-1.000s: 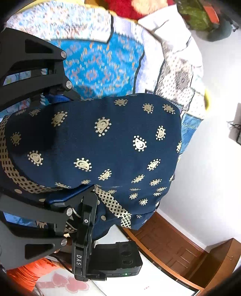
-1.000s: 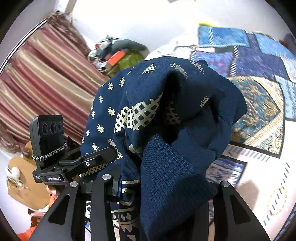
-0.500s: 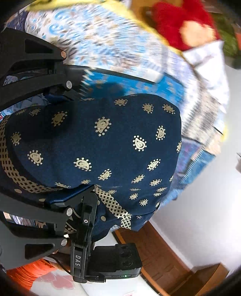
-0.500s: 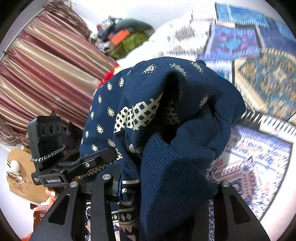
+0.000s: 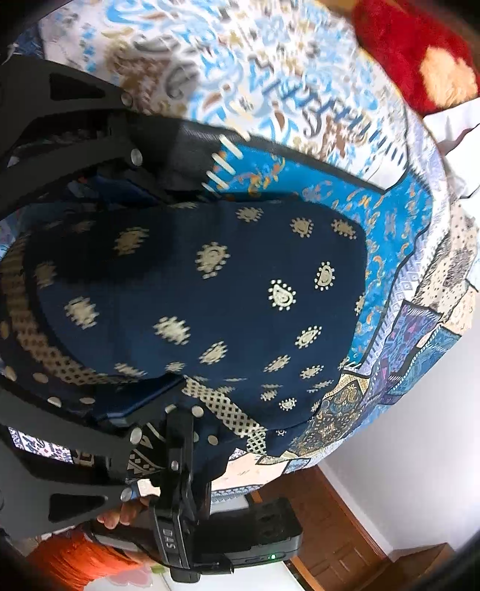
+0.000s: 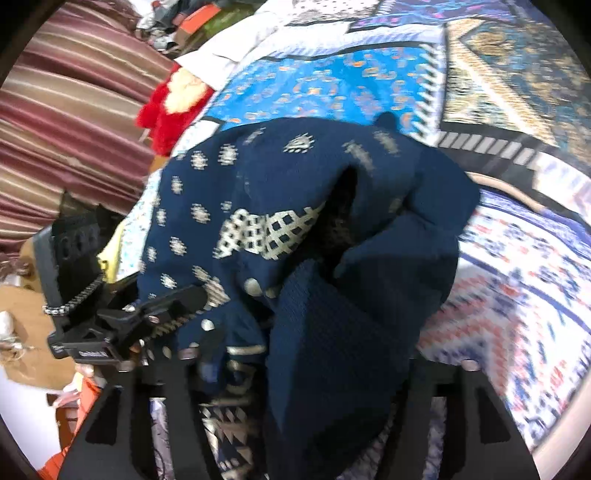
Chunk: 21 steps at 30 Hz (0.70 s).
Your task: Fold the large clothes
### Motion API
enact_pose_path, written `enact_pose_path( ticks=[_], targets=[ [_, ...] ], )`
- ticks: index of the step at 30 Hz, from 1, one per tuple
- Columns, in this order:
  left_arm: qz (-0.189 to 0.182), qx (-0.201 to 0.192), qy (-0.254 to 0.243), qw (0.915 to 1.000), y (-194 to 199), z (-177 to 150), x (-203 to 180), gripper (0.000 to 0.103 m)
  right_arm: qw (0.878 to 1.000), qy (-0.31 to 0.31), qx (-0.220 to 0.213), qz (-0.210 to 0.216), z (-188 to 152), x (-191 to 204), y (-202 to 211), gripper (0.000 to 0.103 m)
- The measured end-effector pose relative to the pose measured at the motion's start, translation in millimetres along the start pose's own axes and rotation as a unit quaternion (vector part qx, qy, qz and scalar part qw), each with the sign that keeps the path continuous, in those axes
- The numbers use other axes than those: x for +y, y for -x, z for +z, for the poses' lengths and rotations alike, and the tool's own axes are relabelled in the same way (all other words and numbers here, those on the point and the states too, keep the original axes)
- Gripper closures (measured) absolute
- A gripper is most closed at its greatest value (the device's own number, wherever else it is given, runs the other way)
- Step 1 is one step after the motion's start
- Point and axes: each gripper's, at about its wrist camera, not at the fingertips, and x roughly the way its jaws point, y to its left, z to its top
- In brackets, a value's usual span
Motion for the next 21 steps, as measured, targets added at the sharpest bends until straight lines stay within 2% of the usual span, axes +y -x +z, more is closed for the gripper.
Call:
enact_pose_path(
  ticks=[1, 3, 7, 13, 16, 18, 19, 21],
  targets=[
    [0.009, -0.002, -0.005, 0.9999, 3, -3, -1, 0.010, 1.000, 0.003, -0.001, -0.010, -6, -1, 4, 0.028],
    [0.031, -0.002, -0.017, 0.9994, 7, -13, -2, 0.007, 1.000, 0.015, -0.003, -0.016, -15, -2, 10, 0.027],
    [0.042, 0.002, -0.025, 0.9988, 20, -37, -2, 0.001, 0.999, 0.025, 0.003, -0.026, -35, -3, 18, 0.025],
    [0.054, -0.004, 0.000, 0.9986, 40, -66, 6, 0.001, 0.997, 0.046, 0.003, -0.054, -77, -7, 44, 0.025],
    [0.070, -0.007, 0.007, 0.9975, 54, -78, 6, 0.001, 0.994, 0.069, -0.012, -0.088, -99, -2, 60, 0.025],
    [0.098, -0.012, -0.007, 0.9951, 63, -83, -2, 0.001, 0.992, 0.073, -0.026, -0.102, -110, 2, 71, 0.025],
    [0.117, -0.019, -0.021, 0.9927, 71, -85, -9, 0.001, 0.991, 0.074, -0.038, -0.103, -115, 6, 80, 0.025],
    [0.128, -0.039, -0.035, 0.9905, 88, -88, -23, 0.001, 0.990, 0.074, -0.065, -0.097, -123, 14, 97, 0.025]
  ],
)
